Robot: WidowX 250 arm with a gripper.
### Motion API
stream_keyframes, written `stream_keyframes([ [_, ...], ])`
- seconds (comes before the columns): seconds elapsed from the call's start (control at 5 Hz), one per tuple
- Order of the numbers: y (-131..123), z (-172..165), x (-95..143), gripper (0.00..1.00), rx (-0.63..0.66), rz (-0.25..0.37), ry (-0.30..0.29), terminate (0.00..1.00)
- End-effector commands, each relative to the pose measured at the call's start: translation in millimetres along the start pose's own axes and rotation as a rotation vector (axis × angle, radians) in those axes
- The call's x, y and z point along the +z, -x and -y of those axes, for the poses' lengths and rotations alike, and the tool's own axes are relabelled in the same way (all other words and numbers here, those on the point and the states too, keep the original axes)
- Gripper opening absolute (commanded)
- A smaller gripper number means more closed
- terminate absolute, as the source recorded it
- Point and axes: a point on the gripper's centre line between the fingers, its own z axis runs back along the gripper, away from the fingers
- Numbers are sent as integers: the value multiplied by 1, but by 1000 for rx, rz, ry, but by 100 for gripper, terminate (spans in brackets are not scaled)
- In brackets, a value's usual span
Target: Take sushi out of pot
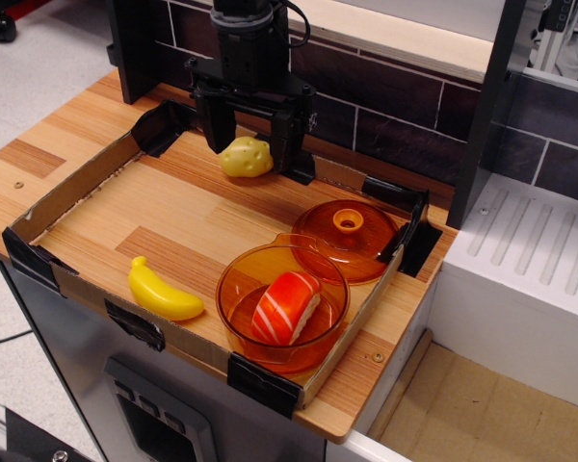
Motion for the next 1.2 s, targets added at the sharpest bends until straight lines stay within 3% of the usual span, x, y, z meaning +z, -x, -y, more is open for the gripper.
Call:
stream_keyframes([
  [0.0, 0, 0, 0, 100, 0, 0, 0, 0],
  [0.2, 3, 26, 24, 100, -111, 18, -24, 0],
  [0.6, 30, 80, 57, 100, -225, 45, 135, 0],
  [1.0, 76, 116, 54, 100, -293, 82, 166, 0],
])
